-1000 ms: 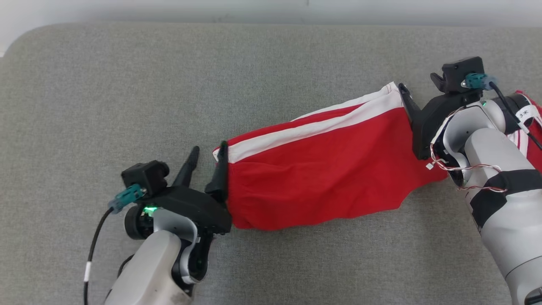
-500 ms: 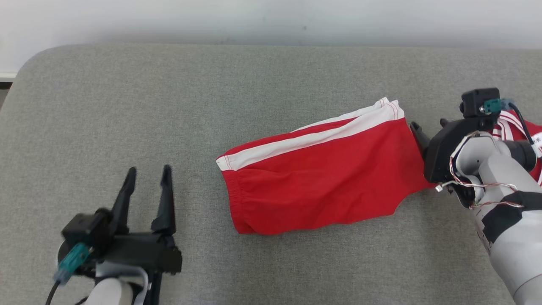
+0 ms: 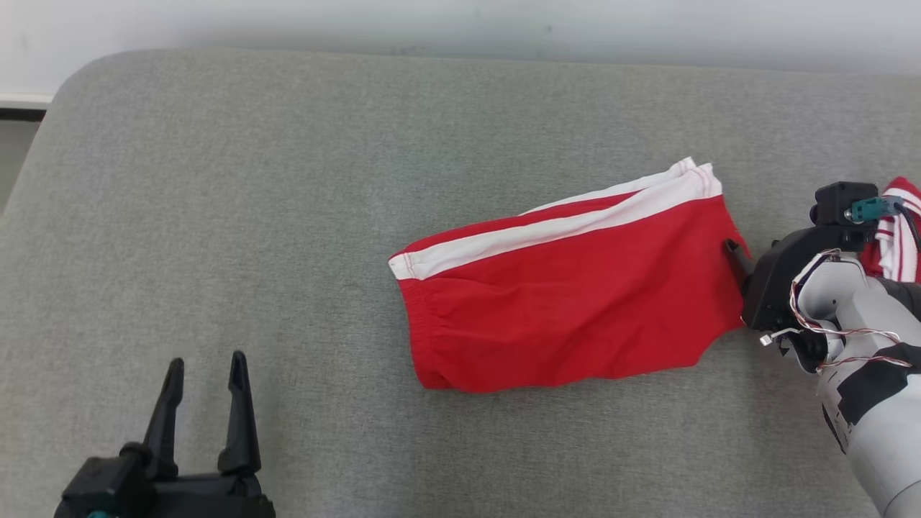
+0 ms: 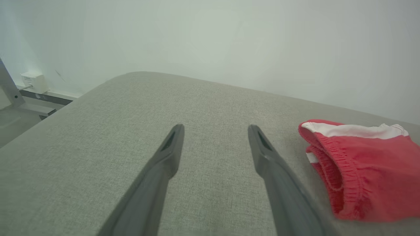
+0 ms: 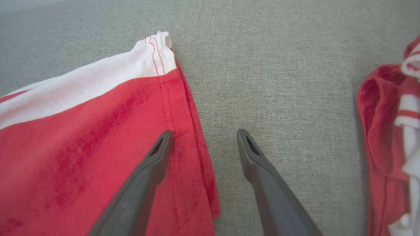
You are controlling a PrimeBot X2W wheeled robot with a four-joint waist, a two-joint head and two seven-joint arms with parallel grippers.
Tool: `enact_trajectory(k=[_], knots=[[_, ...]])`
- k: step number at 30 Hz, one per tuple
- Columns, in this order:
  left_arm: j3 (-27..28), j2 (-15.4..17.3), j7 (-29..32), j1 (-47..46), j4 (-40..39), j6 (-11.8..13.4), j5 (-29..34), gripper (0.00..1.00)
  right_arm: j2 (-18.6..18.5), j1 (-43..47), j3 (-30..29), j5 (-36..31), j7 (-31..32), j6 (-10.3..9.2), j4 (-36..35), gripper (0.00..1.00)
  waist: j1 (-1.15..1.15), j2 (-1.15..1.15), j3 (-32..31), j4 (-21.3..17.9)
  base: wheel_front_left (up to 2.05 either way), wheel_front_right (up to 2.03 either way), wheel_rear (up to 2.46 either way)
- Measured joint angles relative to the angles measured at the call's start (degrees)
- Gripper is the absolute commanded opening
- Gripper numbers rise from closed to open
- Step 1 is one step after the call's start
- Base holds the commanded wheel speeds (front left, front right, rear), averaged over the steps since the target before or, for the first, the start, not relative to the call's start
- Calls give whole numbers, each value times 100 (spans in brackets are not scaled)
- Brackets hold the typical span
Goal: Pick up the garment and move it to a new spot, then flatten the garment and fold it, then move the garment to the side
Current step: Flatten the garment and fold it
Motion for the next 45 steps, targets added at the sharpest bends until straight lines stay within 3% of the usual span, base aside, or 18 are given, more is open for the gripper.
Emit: enact_trajectory(k=[11,12,13,14,24,32,45], knots=[[155,-201,0,185,-18,-203,186,100,89,-259,-35,90,506,-18,454,100,-1,-1,86,224,0,0,0],[163,-210,0,185,-18,-230,187,100,91,-281,-25,98,566,-18,466,52,0,-1,92,234,0,0,0],[164,-214,0,185,-16,-240,188,100,91,-293,-11,100,604,-19,468,20,-1,-1,99,242,0,0,0],[166,-220,0,185,-15,-244,193,100,91,-300,7,113,643,-18,466,0,0,-1,108,247,0,0,0],[207,-245,0,196,30,-243,151,100,111,-188,104,154,426,1,305,0,1,0,36,133,0,0,0],[162,-250,0,343,62,-161,86,100,-204,272,49,181,-48,1,94,0,1,0,-294,-71,0,0,0],[23,-253,0,655,48,-40,-35,100,-534,386,-20,-666,-482,1,-29,0,0,0,-876,-399,0,0,0]])
